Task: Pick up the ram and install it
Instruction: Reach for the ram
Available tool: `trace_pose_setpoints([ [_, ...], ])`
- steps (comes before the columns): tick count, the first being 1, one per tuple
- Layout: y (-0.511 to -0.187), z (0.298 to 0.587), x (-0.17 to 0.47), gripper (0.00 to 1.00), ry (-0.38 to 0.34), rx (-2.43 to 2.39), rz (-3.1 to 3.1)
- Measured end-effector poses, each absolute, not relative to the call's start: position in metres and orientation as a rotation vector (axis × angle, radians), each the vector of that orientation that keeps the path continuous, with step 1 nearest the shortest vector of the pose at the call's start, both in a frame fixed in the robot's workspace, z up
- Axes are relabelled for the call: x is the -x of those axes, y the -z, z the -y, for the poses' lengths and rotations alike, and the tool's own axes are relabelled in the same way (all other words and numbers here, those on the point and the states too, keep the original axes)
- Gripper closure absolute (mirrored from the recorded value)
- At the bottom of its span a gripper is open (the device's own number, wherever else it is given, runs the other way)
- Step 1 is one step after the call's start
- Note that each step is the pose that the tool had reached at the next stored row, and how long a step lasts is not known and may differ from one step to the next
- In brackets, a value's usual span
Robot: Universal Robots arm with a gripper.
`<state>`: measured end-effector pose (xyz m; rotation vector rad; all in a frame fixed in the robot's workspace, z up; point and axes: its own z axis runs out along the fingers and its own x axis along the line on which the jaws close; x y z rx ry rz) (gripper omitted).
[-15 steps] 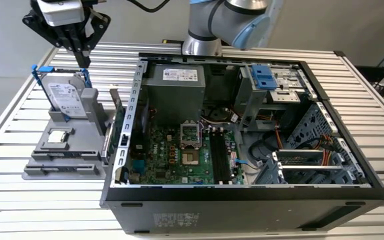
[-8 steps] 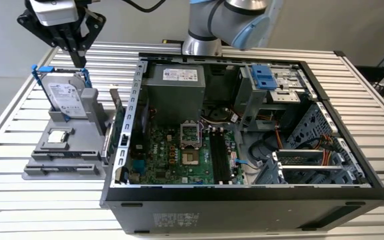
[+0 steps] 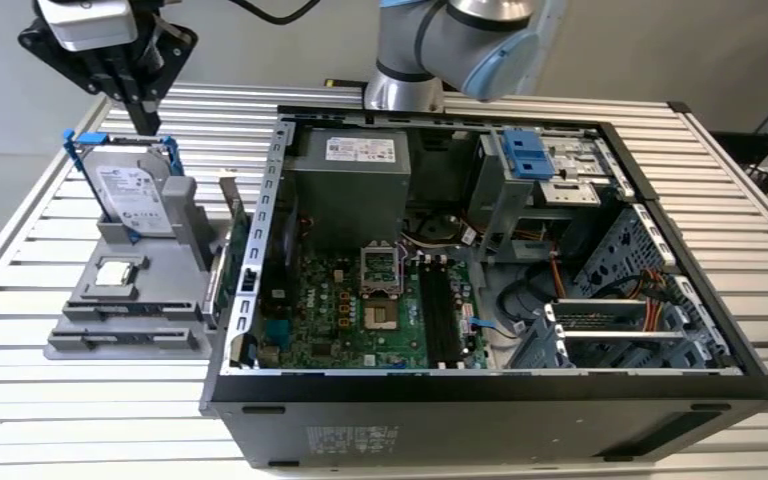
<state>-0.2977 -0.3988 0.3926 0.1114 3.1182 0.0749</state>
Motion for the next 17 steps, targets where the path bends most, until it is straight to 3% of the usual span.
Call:
trace_pose_setpoints([
  [17,-0.393,0.399,0.320,1.00,-0.075,-0.111,-3.118],
])
